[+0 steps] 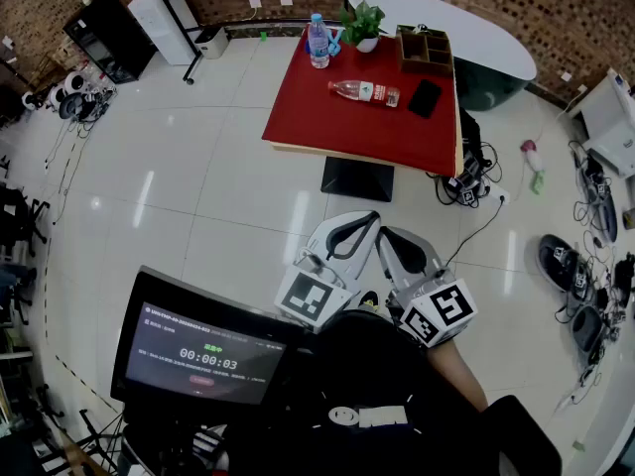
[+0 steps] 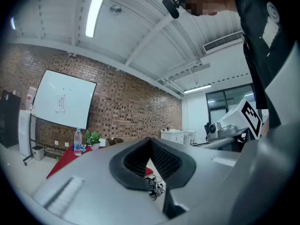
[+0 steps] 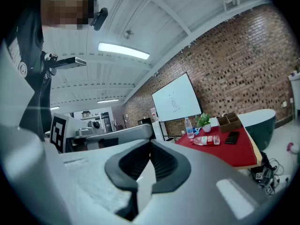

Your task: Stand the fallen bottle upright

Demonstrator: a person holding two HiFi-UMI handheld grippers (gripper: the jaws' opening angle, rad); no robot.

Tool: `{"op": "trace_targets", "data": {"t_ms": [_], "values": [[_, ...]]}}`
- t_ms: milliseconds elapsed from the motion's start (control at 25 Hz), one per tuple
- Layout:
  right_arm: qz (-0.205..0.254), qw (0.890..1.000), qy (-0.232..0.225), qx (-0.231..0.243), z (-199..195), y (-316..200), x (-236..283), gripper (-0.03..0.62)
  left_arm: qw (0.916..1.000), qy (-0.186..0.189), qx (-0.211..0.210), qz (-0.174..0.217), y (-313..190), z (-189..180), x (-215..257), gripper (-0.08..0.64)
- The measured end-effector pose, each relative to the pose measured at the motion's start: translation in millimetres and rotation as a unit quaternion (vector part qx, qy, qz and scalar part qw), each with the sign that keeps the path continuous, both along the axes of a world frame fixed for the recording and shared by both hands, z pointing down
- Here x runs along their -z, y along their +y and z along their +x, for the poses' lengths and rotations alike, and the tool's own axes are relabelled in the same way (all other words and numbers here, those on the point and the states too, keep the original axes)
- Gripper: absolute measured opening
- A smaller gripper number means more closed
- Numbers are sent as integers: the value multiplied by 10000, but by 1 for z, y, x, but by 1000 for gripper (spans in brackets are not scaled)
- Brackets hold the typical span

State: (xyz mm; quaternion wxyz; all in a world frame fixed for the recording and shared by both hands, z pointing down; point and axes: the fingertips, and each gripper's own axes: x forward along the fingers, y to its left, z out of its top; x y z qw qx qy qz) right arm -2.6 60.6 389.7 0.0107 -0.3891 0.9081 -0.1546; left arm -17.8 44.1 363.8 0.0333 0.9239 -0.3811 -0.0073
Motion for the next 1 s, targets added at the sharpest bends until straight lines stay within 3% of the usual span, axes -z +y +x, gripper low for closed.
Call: {"op": "trace_targets", "data": {"t_ms": [1000], "values": [[-88,9994,317,-126,-74,-2,-9,5,9993,352,-93,26,-5,-72,-3,-2]]}}
